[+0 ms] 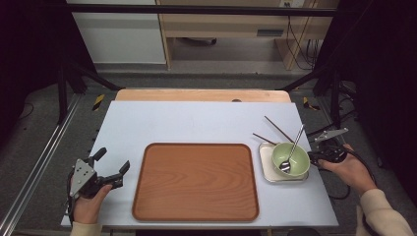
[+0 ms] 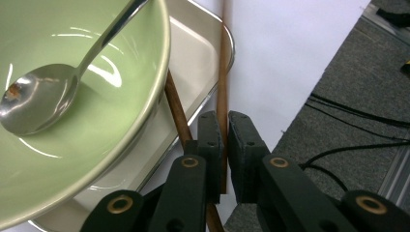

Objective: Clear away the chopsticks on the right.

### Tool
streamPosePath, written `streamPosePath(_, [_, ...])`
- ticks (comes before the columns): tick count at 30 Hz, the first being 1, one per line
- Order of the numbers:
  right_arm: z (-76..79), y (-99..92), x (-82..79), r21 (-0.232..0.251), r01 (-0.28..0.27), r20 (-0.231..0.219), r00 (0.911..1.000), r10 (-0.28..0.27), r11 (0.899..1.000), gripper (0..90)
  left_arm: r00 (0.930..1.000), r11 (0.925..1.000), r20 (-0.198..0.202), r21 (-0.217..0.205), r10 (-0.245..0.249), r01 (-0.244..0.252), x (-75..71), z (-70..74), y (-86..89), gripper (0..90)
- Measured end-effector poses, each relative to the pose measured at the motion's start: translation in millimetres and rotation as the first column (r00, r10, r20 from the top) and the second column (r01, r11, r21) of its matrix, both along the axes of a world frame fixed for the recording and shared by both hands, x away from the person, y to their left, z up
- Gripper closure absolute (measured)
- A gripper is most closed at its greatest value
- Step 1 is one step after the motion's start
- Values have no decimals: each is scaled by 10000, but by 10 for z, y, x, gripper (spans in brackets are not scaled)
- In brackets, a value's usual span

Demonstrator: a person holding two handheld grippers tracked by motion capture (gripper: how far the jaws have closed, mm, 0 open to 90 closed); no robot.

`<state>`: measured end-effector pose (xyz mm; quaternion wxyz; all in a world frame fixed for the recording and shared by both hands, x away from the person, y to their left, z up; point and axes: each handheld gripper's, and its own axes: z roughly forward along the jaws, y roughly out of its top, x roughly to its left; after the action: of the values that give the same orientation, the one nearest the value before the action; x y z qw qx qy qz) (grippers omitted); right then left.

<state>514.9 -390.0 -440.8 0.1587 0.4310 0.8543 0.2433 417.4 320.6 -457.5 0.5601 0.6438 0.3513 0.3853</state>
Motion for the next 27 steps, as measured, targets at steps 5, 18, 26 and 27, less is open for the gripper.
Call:
streamPosePath(5, [31, -32, -25, 600, 331, 372, 9987, -354, 9977, 849, 10000, 10000, 10, -19, 37, -37, 0, 0, 7, 66])
streamPosePath(18, [297, -167, -55, 690, 1653, 1669, 9704, -1747, 9838, 849, 10000, 10000, -5, -7, 8, -8, 1, -3, -2, 64])
streamPosePath(26, [613, -50, -65, 1063, 2063, 2763, 9336, -2283, 9727, 849, 10000, 10000, -44, -47, 22, -22, 3, -14, 2, 62])
streamPosePath(27, [663, -30, -68, 1116, 2161, 2884, 9270, -2397, 9700, 849, 10000, 10000, -39, -34, 26, -26, 2, -15, 3, 62])
